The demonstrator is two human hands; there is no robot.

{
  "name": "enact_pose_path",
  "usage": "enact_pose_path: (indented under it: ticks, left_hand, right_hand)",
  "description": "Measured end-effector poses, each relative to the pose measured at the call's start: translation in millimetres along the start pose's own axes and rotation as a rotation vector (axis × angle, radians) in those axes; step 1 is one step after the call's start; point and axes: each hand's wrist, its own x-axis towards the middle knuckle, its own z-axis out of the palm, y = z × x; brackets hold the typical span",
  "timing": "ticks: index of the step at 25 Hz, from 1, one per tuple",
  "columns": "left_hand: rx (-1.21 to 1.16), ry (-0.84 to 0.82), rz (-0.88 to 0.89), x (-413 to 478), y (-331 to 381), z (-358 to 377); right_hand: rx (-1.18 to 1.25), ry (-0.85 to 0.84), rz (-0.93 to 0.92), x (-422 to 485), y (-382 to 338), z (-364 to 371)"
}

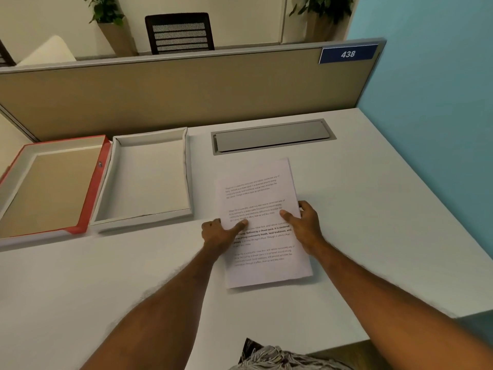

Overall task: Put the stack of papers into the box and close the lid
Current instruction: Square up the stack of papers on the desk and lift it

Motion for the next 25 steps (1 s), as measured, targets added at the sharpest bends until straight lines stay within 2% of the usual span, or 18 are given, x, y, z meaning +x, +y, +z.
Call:
enact_pose_path:
  ticks: [4, 7, 12, 16, 19, 22, 25]
  left_hand:
    - [-0.314, -0.128, 0.062, -10.6, 14.3, 5.1]
    - [-0.29, -0.028, 0.235, -22.3, 19.0, 9.6]
    - [-0.401, 0.136, 0.472, -39.7, 35.9, 0.0]
    - [-0.446, 0.121, 0.62, -43.0, 44.2, -17.1]
    - [-0.428, 0.135, 0.671, -45.4, 42.0, -23.9]
    - [-0.404, 0.16, 0.643, -50.4, 28.2, -20.8]
    - [-0.455, 0.258, 0.707, -62.3, 33.5, -28.5]
  right_hand:
    - [0.03, 0.056, 0.01, -5.7, 0.8, -8.8]
    - [0.001, 0.102, -0.013, -7.1, -2.3, -13.2]
    - [-0.079, 0.076, -0.181, 0.0, -38.0, -21.0]
    - [-0.08, 0.009, -0.325, -2.1, -59.2, -20.0]
    - [-0.017, 0.0, -0.365, -6.4, -59.7, -14.1]
    - [-0.039, 0.004, -0.381, -14.1, -51.0, -11.2]
    - [-0.012, 0.068, -0.502, -26.0, -61.1, -13.1]
